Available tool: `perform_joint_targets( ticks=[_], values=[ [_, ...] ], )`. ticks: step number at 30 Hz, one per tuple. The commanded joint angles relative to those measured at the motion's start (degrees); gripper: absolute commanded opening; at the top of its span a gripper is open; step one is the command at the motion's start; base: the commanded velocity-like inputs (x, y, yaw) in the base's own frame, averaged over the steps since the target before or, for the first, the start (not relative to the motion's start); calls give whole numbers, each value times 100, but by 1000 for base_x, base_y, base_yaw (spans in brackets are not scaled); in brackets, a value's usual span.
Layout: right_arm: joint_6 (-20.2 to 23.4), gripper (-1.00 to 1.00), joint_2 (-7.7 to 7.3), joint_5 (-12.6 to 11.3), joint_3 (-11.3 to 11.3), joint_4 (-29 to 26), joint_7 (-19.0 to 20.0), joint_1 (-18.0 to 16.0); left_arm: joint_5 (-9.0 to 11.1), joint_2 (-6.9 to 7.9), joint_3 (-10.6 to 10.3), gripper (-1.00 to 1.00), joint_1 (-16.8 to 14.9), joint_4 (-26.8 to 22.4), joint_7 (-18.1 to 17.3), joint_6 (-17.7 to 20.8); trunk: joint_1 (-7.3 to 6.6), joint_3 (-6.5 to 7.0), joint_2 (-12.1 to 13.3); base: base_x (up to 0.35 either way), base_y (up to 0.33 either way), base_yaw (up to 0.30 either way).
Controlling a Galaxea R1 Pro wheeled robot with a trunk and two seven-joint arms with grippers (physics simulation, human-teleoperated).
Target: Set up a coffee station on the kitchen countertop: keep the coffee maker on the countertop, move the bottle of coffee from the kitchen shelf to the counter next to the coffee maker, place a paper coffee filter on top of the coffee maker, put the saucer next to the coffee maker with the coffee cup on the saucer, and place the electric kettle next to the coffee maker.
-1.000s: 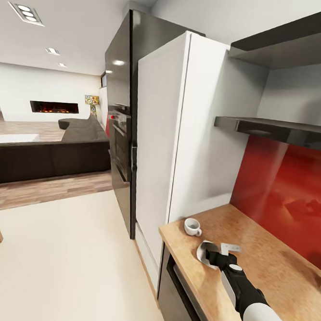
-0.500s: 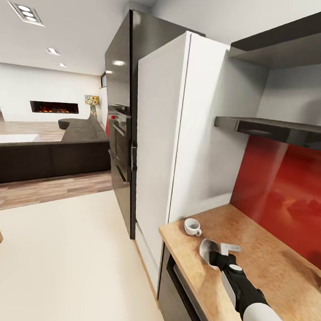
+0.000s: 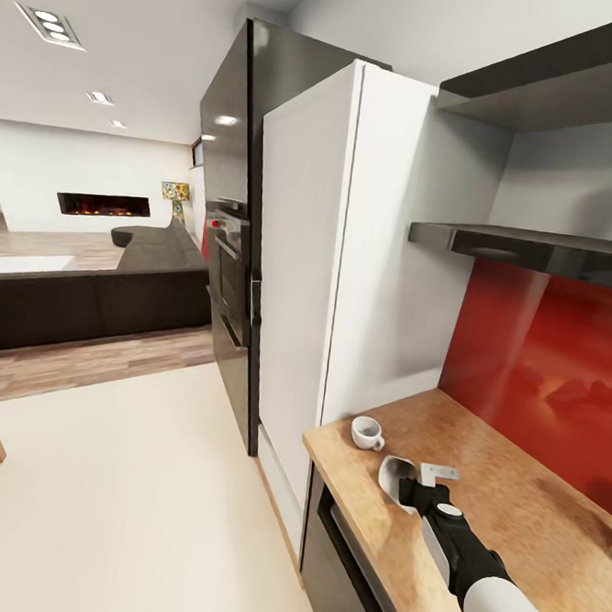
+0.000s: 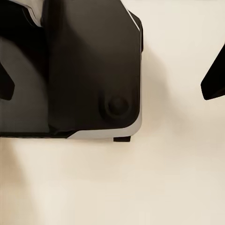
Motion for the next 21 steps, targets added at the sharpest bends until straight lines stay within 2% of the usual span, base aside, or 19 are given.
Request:
perform_joint_targets(
  ticks=[1, 7, 8, 11, 14, 21],
  values=[
    [34, -100, 2, 16, -11, 4, -4, 6, 4, -1, 4, 100, -2, 5, 6, -19, 3, -4, -1, 0, 0, 0],
    [34, -100, 2, 10, -11, -7, -4, 6, 4, 7, 4, 100, -2, 1, 6, -19, 3, -4, -1, 0, 0, 0],
    [103, -100, 2, 8, -35, -1160, -16, 6, 4, -1, -21, 100, -2, -3, 6, -19, 3, -4, -1, 0, 0, 0],
    [280, -100, 2, 6, -37, -1700, -20, 6, 4, -1, -22, 100, -2, -5, 6, -19, 3, -4, -1, 0, 0, 0],
    [741, -100, 4, -1, -37, -2161, -21, 6, 4, -1, -22, 100, -2, -13, 6, -16, 3, -4, -1, 0, 0, 0],
    [1093, -100, 18, -17, -7, -2891, -16, 6, 1, -1, -25, 100, -9, -43, 6, -11, 3, -4, -1, 0, 0, 0]
  ],
)
